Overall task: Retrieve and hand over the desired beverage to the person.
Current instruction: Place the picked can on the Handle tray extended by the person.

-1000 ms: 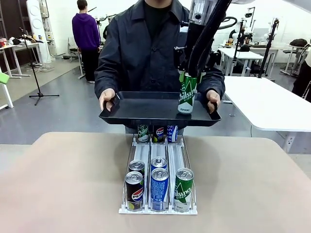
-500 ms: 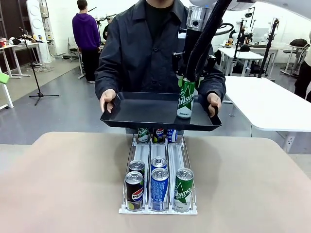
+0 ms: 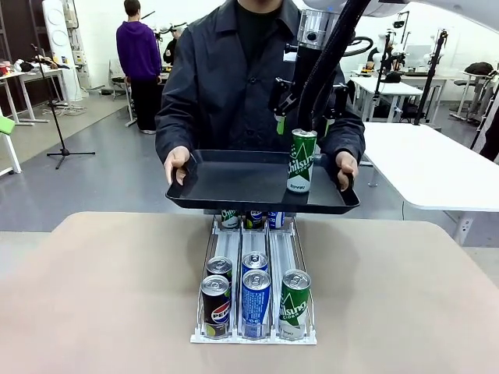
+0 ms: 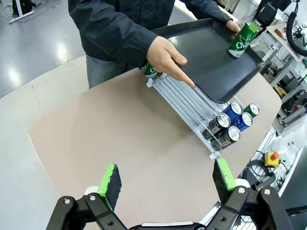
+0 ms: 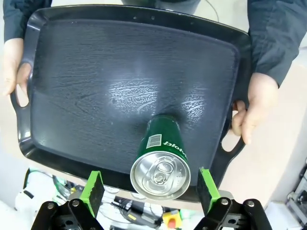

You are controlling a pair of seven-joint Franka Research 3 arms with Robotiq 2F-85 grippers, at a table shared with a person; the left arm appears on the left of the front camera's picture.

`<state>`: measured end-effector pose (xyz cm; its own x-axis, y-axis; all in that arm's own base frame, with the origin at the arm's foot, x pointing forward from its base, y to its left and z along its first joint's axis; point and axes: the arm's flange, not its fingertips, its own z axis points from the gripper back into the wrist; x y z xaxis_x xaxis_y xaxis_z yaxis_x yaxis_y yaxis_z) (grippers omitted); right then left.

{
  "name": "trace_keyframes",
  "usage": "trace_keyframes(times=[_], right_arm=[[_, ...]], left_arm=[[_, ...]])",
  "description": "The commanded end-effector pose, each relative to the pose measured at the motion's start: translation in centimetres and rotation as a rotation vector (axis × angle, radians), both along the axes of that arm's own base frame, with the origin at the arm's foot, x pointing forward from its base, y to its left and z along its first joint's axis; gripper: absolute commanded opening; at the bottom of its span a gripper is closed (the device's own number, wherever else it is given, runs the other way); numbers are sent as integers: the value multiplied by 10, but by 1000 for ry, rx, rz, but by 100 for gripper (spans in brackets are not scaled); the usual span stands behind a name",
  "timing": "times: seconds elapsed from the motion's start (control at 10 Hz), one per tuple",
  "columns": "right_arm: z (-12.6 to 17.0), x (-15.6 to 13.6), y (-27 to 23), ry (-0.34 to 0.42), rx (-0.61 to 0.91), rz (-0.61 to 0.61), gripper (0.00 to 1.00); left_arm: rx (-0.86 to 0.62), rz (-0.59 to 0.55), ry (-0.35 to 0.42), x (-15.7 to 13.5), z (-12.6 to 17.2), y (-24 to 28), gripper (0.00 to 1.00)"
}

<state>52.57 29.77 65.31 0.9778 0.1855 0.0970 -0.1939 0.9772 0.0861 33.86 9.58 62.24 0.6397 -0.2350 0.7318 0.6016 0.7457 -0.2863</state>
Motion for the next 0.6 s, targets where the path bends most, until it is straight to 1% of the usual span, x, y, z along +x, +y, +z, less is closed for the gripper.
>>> trace_keyframes(times=[0.0,0.1,0.2,0.3,0.4,0.5], right_arm=[[3,1,3,24,6,19,100],[4,1,3,15,-4,14,100],[9,-3,0,5,-16,-20,100],[39,-30,-14,-47,-30,-20,100],[71,-68,-39,-117,-40,-43,100],[88,-113,-67,-148,-54,-54,100]], left_arm=[[-2,-19,-14,0,-1,3,100],[-2,-19,-14,0,-1,3,100],[-2,-19,-14,0,-1,3,100],[-2,-19,-14,0,-1,3,100],[-2,-19,-14,0,-1,3,100],[-2,-19,-14,0,-1,3,100]])
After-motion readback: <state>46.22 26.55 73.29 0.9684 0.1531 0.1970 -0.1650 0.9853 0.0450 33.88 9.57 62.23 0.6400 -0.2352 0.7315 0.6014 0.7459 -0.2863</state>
